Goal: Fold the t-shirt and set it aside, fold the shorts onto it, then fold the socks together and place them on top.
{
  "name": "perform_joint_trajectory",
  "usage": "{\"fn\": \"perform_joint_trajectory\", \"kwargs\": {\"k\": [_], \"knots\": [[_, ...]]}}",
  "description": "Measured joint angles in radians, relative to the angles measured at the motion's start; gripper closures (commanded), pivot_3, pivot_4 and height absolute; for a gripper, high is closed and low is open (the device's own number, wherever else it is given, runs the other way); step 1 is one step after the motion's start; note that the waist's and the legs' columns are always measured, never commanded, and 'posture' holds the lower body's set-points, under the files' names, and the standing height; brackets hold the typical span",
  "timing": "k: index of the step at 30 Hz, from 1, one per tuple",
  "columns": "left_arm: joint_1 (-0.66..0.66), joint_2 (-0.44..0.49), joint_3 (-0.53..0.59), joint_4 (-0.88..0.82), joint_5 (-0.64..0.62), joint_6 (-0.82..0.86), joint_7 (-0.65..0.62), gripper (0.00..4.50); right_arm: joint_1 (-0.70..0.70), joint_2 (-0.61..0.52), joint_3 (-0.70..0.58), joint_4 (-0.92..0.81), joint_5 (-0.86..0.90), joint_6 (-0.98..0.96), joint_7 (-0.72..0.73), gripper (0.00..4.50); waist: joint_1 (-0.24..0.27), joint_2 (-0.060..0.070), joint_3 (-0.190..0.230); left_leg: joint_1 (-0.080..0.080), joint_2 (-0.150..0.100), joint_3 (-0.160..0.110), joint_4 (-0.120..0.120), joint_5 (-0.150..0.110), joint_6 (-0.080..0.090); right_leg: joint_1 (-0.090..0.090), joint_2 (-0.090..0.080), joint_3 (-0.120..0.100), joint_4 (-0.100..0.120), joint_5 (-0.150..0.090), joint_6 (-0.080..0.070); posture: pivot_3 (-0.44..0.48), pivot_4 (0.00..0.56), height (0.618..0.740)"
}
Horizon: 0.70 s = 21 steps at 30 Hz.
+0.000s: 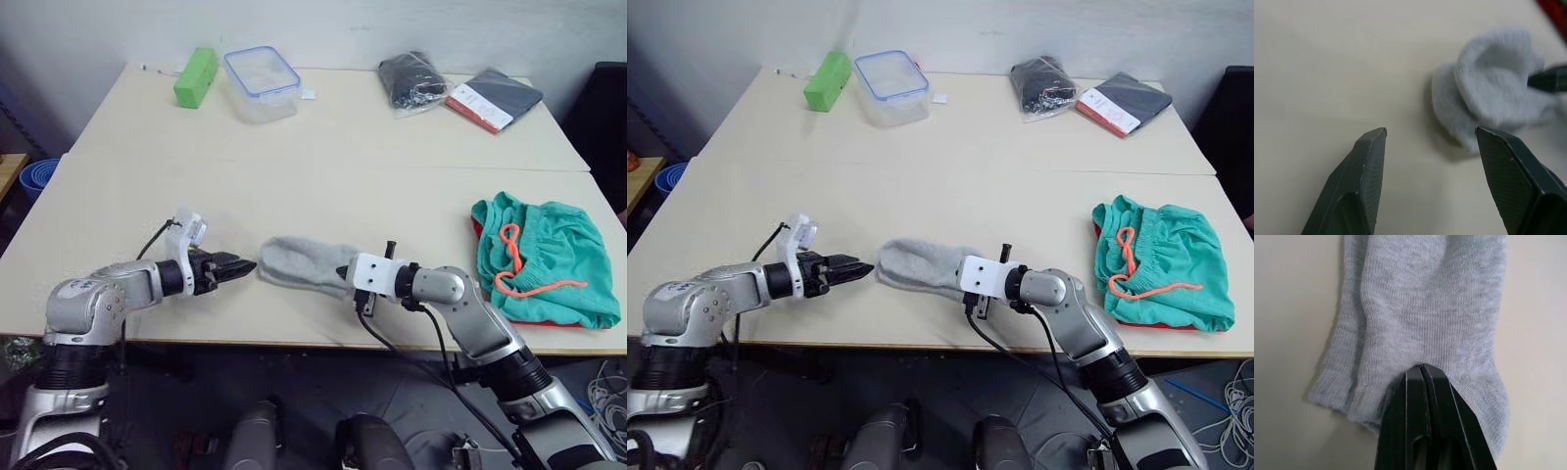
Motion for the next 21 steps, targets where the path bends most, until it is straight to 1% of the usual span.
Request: {"fn": "perform_joint_trajectory", "kwargs": {"k": [2, 4, 7, 9, 12, 18, 21], "knots": [[-0.002, 0.018, -0.033, 0.011, 0.047, -0.075, -0.066, 1.47, -0.002, 0.000, 0.000, 0.001, 0.000, -0.002, 0.002, 4.50, 0.001, 0.000, 0.000, 0.000, 0.000, 0.000, -0.001, 0.000, 0.000, 0.000, 0.000, 0.000, -0.001, 0.000, 0.000, 0.000, 0.150, 0.740], [-0.009, 0.017, -0.051, 0.039, 0.068, -0.104, -0.105, 1.47, -0.003, 0.000, 0.001, 0.001, 0.000, -0.003, 0.003, 4.50, 0.000, 0.000, 0.000, 0.000, 0.000, 0.000, -0.002, 0.000, 0.000, 0.000, -0.001, 0.000, -0.001, 0.000, 0.000, 0.000, 0.150, 0.740], [-0.024, 0.000, -0.057, 0.060, 0.073, -0.094, -0.133, 1.47, -0.004, 0.000, 0.002, 0.000, 0.000, -0.003, 0.004, 4.50, -0.001, 0.000, 0.000, 0.000, 0.000, 0.000, -0.002, 0.000, 0.001, -0.001, -0.001, 0.000, -0.001, 0.000, 0.000, 0.000, 0.150, 0.740], [-0.048, -0.035, -0.038, 0.072, 0.048, -0.039, -0.129, 1.47, -0.004, 0.000, 0.002, -0.001, -0.001, -0.002, 0.003, 4.50, 0.000, 0.000, 0.000, 0.000, 0.000, -0.001, -0.002, 0.001, 0.002, 0.000, -0.001, 0.000, -0.001, 0.000, 0.000, 0.000, 0.150, 0.740], [-0.071, -0.103, -0.004, 0.075, -0.008, 0.061, -0.096, 1.47, -0.003, 0.000, 0.002, -0.005, -0.002, -0.001, 0.001, 4.50, -0.001, 0.000, 0.000, 0.000, 0.000, -0.001, -0.001, 0.002, 0.005, 0.000, -0.001, 0.000, 0.000, 0.000, 0.000, 0.000, 0.150, 0.740], [-0.115, -0.247, 0.108, 0.101, -0.073, 0.229, 0.050, 1.47, 0.000, 0.000, 0.000, -0.007, -0.003, 0.003, -0.001, 4.50, 0.000, 0.000, 0.000, 0.000, 0.000, -0.001, 0.002, 0.003, 0.007, 0.000, -0.001, -0.001, 0.002, 0.000, 0.000, 0.000, 0.150, 0.740], [-0.121, -0.301, 0.160, 0.099, -0.109, 0.281, 0.098, 2.06, 0.002, 0.000, 0.000, -0.007, -0.005, 0.003, -0.003, 4.50, 0.000, 0.000, 0.000, 0.000, 0.000, -0.002, 0.002, 0.003, 0.007, 0.001, -0.001, -0.001, 0.002, 0.000, 0.000, 0.000, 0.150, 0.740]]}}
